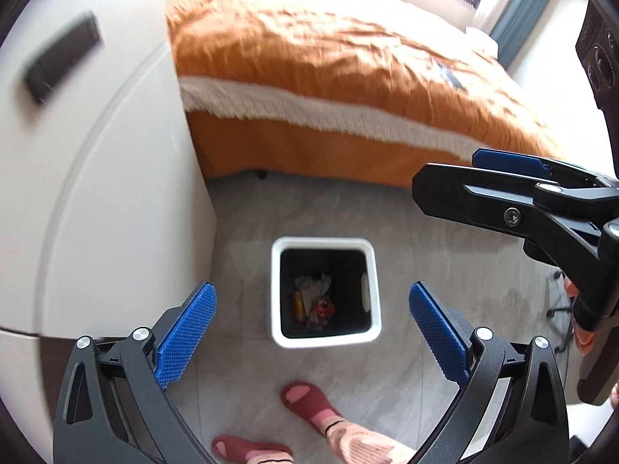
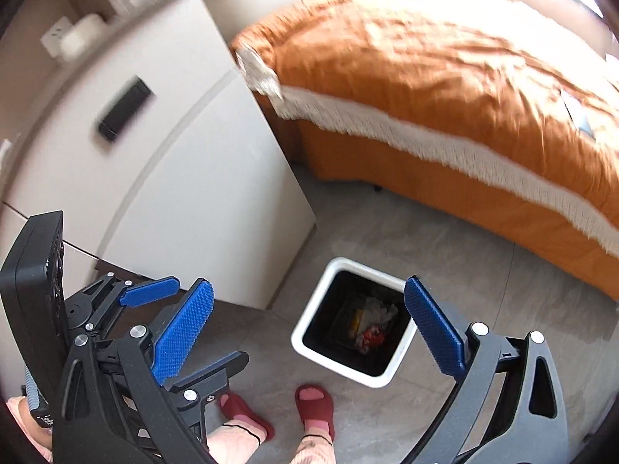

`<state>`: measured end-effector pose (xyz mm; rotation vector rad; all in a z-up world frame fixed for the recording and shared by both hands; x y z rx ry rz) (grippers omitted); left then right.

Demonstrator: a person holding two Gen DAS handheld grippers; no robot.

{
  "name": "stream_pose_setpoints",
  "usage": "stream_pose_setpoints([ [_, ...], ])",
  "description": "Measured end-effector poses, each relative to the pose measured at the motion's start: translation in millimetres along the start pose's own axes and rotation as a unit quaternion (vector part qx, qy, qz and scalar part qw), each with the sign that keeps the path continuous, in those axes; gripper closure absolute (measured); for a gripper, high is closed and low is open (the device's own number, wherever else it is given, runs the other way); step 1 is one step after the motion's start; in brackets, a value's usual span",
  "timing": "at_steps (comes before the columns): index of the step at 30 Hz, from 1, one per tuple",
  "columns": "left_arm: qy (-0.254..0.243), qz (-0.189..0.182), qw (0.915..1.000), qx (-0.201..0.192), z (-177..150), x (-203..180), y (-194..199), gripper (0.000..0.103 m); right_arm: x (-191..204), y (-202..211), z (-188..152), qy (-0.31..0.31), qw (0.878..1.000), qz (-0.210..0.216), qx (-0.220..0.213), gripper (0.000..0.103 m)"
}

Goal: Collect trash
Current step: 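Carry the bag and tissue over the bin and open both tools, then move both open tools back to the desk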

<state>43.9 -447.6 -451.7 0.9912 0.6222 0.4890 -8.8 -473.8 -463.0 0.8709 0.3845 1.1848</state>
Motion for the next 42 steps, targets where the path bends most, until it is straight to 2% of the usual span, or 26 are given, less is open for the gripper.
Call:
stream_pose_setpoints([
  [6,0.030,0.012,0.9969,-0.072,27,4,93,0.005,47,66,60,0.055,0.996,0.013,-0.071,0.005],
  [12,0.067,0.041,0.9877,-0.135,41,29,176,0.005,103,109,107,0.117,0.985,0.042,-0.121,0.005],
  [17,0.104,0.080,0.9737,-0.186,43,62,235,0.005,156,127,136,0.157,0.973,0.078,-0.146,0.005],
  [22,0.142,0.140,0.9534,-0.226,35,111,285,0.005,213,132,159,0.214,0.957,0.115,-0.160,0.005],
  [28,0.191,0.192,0.9330,-0.237,16,174,317,0.005,284,117,173,0.278,0.934,0.155,-0.162,0.005],
  [34,0.235,0.219,0.9179,-0.233,-2,220,326,0.005,330,88,181,0.309,0.923,0.179,-0.144,0.005],
  [42,0.274,0.224,0.9098,-0.217,-12,262,320,0.005,374,45,191,0.351,0.912,0.182,-0.112,0.005],
])
Point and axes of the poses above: each gripper's, at about its wrist camera, not at the fingertips, and y roughly against the way its jaws point, x to its left, z to its top, the point moved 6 cm from there along -y, roughly the way its jaws point, and after that the axes turned 12 degrees about y, right-handed, at the moved point
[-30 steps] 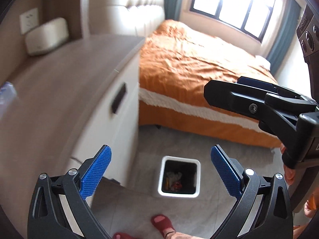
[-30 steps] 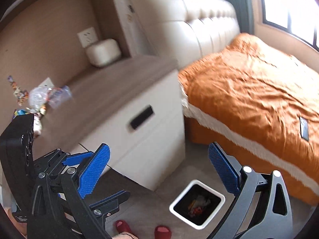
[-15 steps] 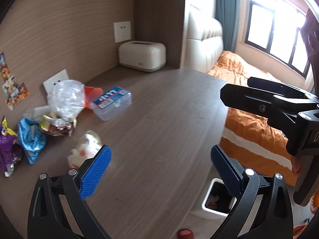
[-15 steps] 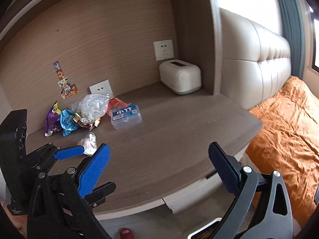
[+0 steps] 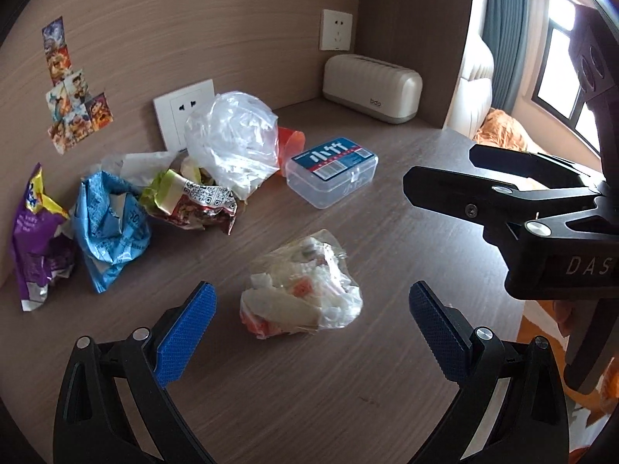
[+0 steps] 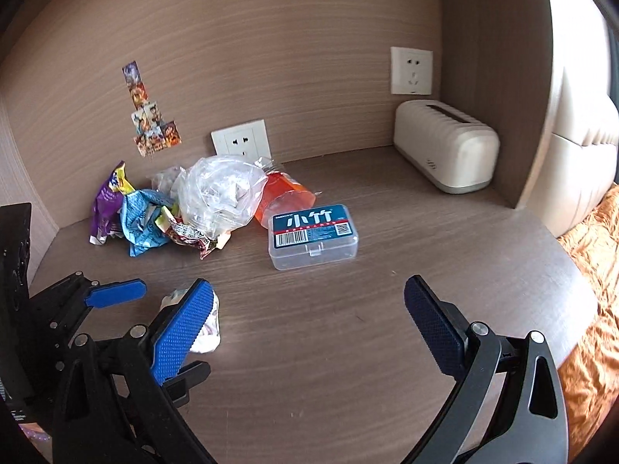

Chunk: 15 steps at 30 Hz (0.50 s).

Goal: Collect trash
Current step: 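Move both open tools back to the desk, then grasp the wrapped plastic bundle with the left tool while the right tool grasps the toothpick box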

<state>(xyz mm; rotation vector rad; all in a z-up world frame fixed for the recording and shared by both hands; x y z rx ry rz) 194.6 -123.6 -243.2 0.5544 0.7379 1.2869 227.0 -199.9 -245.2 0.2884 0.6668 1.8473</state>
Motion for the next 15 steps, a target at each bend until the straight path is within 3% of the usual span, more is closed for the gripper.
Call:
stream_pose_setpoints([
  [5,0.030,-0.008,0.9992,0.025,3,14,-17,0.005,0,-37,7,0.018,0.999,0.002,0.027,0.005],
  [12,0.034,-0.016,0.9980,0.052,1,25,-34,0.006,-1,-83,12,0.045,0.997,-0.009,0.062,0.005],
  [15,0.026,-0.019,0.9980,0.054,1,27,-38,0.016,-1,-100,13,0.060,0.995,-0.019,0.076,0.005],
])
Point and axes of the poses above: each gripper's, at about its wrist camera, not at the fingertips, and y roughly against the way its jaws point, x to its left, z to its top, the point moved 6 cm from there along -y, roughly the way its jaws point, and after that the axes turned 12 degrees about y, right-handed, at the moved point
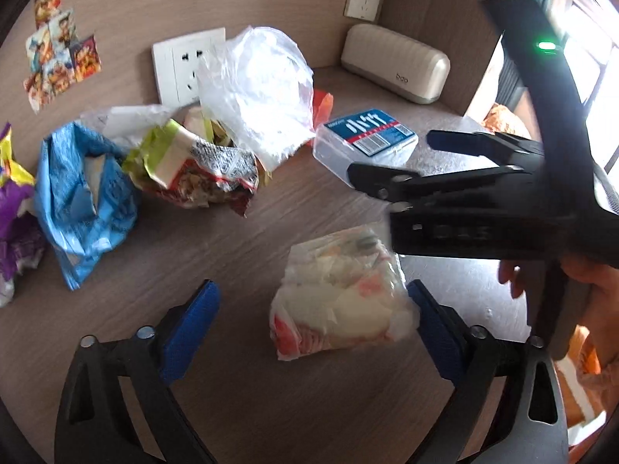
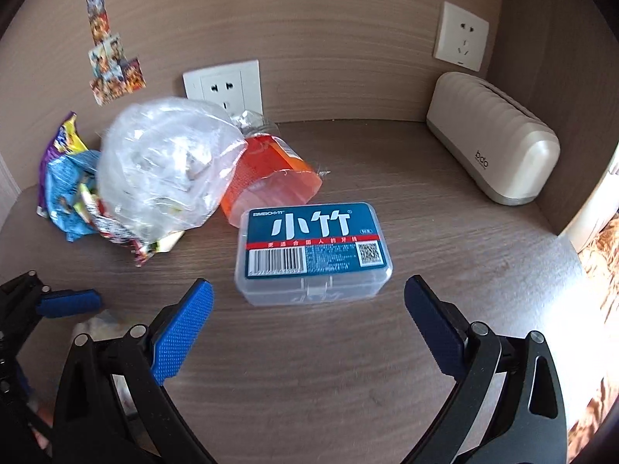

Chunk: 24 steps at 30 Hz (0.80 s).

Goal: Collect trash
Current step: 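Grasp the wrapped plastic bundle with the left tool while the right tool grasps the toothpick box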

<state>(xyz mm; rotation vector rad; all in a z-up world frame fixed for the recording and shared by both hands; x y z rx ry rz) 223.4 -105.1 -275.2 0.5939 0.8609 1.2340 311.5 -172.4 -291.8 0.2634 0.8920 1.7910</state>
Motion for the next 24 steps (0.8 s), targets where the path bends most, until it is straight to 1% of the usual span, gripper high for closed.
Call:
stream_pose_setpoints([
  [2,-0.013,-0.002,0.9999,-0.001,3,-1,-1,0.033,1,-9,2,0.008,1.000,-0.005,0.009,0.005],
  [3,-0.016,-0.003,0.9999,-0.001,4,-2,-2,0.038,1,-14,2,0.009,1.000,-0.004,0.017,0.005],
  [4,-0.020,-0.002,0.9998,-0.003,6,-2,-3,0.046,2,-17,3,0.009,1.000,0.001,0.022,0.005],
  [5,-0.023,-0.004,0.9997,-0.002,7,-3,-4,0.046,3,-19,5,0.008,1.000,0.007,0.023,0.005],
  [6,-0.027,-0.008,0.9996,-0.001,8,-3,-5,0.047,3,-20,6,0.008,1.000,0.008,0.021,0.007],
  [8,-0.027,-0.010,0.9996,-0.003,9,-3,-5,0.048,4,-19,7,0.009,1.000,0.007,0.017,0.015],
  [13,-0.019,-0.017,0.9997,0.002,6,1,0,0.049,7,-11,5,0.007,1.000,0.002,0.007,0.015],
  [17,-0.026,-0.016,0.9995,-0.003,7,1,11,0.049,4,10,-1,-0.013,1.000,0.001,-0.004,0.015],
  [24,-0.044,-0.018,0.9987,-0.016,8,-19,28,0.049,-5,49,-16,-0.041,0.999,-0.010,-0.017,0.015],
])
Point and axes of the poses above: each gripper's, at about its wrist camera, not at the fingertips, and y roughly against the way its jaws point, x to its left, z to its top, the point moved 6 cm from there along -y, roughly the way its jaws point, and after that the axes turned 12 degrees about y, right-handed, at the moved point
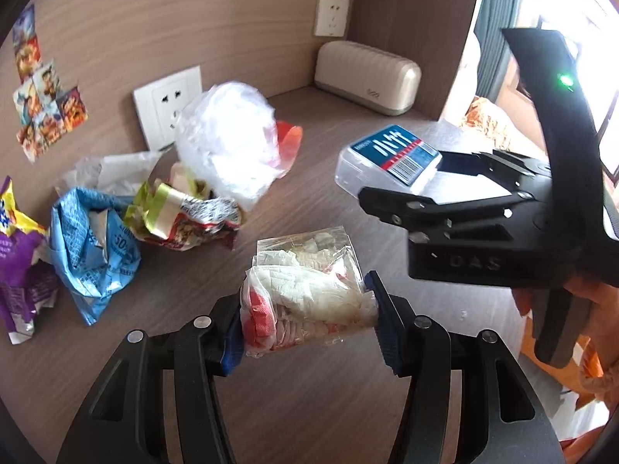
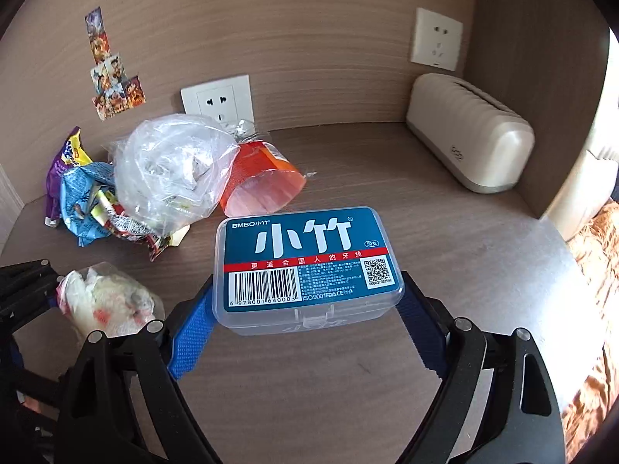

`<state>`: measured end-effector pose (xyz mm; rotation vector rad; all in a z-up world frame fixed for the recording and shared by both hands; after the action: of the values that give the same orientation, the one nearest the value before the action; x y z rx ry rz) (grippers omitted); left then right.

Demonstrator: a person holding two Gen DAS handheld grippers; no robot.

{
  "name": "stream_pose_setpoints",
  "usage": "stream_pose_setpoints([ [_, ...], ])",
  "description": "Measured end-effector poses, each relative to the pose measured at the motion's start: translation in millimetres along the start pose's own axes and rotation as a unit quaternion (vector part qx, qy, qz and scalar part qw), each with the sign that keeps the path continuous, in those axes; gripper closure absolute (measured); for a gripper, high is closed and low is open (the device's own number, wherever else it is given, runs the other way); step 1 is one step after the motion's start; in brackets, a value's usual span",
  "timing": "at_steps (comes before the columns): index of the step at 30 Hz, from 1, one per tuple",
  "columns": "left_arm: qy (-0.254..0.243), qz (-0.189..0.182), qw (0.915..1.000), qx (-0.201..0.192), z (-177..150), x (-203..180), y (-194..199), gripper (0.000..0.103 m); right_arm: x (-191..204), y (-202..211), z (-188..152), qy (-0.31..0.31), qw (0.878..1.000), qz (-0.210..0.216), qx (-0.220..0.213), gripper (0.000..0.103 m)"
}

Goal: Collect trash
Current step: 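Carry the bundle and box over the bin and open both tools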

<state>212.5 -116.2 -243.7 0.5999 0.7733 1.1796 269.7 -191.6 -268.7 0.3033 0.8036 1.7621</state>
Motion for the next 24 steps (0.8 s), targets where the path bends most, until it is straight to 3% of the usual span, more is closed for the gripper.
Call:
stream_pose_setpoints([
  [14,-0.056,-0.039,0.9976,-0.004,-16,-93,17,0.048,-51,101,-67,-0.068,0.996,-0.053,-0.025,0.015],
  [24,-0.141,-0.093,0.9852,0.025,-62,-195,5,0.048,-94,160,-152,-0.143,0.984,-0.105,-0.008,0.015],
])
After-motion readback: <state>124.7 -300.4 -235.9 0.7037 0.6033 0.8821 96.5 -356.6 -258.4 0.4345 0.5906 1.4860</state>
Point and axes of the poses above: each gripper's, at about its wrist camera, not at the fingertips, and y roughly against the way its jaws point, x to its left, z to its top, the point moved 6 cm from there along -y, roughly the way its jaws point, and after that the axes turned 12 degrees about y, right-handed, at the moved point
